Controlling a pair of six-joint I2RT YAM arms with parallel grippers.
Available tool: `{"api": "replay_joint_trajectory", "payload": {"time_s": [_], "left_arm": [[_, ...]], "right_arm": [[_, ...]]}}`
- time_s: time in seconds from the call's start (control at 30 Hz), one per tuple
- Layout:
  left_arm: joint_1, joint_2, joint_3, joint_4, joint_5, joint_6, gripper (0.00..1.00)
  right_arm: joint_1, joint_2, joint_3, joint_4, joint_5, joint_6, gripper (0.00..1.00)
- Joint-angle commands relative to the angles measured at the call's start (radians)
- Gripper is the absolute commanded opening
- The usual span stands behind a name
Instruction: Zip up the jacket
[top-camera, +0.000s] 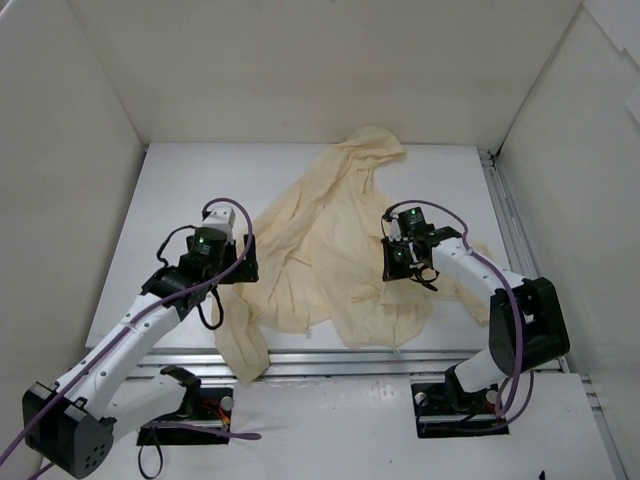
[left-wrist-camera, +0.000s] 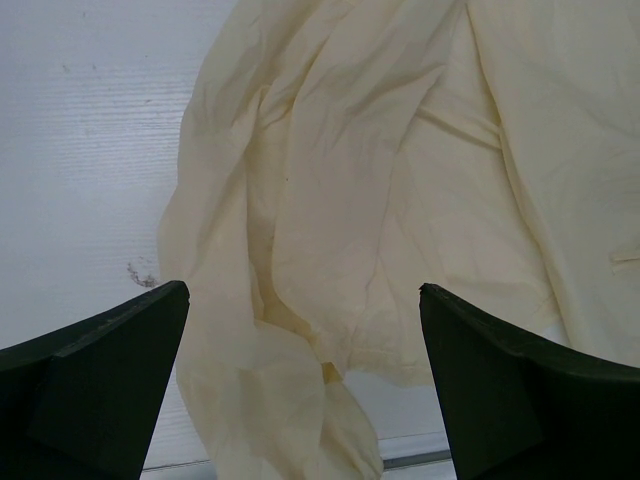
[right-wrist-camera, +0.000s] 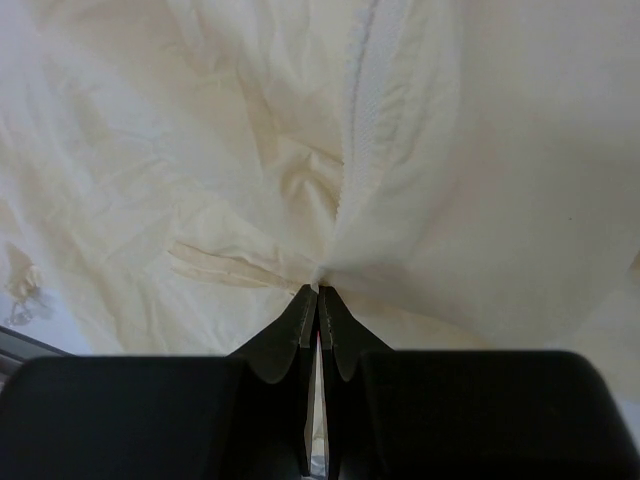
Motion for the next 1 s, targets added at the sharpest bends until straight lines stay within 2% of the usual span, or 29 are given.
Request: {"api": "replay_joint_trajectory", "payload": {"time_s": [0.0, 0.3, 0.4, 0.43, 0.5, 0.63, 0.67, 0.97], "left_arm": [[-0.004, -0.006, 0.008, 0.054, 0.04, -0.017, 0.97], [-0.004, -0.015, -0.005, 0.06, 0.08, -0.024, 0.97], [-0.004, -0.019, -0.005, 0.058, 0.086, -0.027, 0.97], [-0.004, -0.018, -0.006, 0.055, 0.087, -0.026, 0.97], [-0.004, -0.016, -0.003, 0.052, 0.089, -0.024, 0.97], [-0.004, -0.004, 0.005, 0.038, 0.089, -0.027, 0.97], [-0.004, 0.0, 0.005, 0.038, 0.09, -0.03, 0.97], [-0.004, 0.013, 0.009, 0.035, 0.097, -0.035, 0.97]], "right_arm": [[-0.011, 0.008, 0.009, 0.05, -0.03, -0.01, 0.0], [-0.039, 0.005, -0.029, 0.016, 0.214, 0.071, 0.01], [-0.034, 0.015, -0.013, -0.048, 0.335, 0.101, 0.08], [-0.033, 0.015, -0.008, -0.065, 0.369, 0.114, 0.14], [-0.033, 0.008, 0.015, -0.109, 0.432, 0.141, 0.17], [0.044, -0.018, 0.084, -0.221, 0.551, 0.18, 0.32], [0.056, -0.021, 0.099, -0.241, 0.576, 0.193, 0.33], [0.159, -0.043, 0.144, -0.321, 0.582, 0.252, 0.37]]}}
